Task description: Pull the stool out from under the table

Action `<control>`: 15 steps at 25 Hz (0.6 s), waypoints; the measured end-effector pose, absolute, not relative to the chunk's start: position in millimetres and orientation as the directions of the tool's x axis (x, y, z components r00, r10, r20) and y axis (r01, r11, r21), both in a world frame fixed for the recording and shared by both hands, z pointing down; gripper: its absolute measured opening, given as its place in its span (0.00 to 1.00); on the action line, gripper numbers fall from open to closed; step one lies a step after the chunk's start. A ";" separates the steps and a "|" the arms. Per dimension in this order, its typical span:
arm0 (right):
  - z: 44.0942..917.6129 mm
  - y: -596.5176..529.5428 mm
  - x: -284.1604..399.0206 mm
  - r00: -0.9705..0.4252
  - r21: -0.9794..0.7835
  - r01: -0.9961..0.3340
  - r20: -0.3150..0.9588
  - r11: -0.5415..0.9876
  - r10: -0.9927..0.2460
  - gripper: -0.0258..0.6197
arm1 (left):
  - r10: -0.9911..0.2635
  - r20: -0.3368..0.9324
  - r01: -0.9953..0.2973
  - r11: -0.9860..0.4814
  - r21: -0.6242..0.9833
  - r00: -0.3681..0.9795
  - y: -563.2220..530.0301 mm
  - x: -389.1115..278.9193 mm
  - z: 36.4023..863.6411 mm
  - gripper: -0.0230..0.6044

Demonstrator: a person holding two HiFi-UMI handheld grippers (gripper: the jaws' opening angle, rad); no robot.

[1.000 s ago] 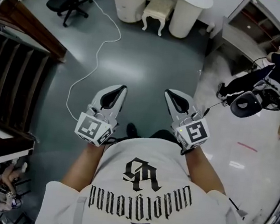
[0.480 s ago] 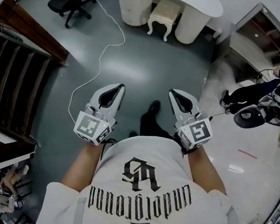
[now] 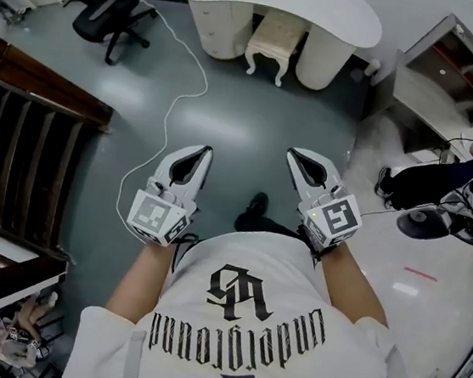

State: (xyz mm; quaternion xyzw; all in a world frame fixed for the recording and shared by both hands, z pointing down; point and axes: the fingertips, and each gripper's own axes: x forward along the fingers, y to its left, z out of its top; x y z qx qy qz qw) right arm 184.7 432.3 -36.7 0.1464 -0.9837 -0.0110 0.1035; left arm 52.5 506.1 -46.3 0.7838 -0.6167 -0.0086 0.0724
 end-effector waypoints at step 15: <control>-42.7 282.5 198.0 -0.910 0.056 -0.365 0.188 0.929 -0.369 0.04 | -0.924 0.097 -0.927 -0.360 0.101 0.369 330.7 70.4 -46.3 0.05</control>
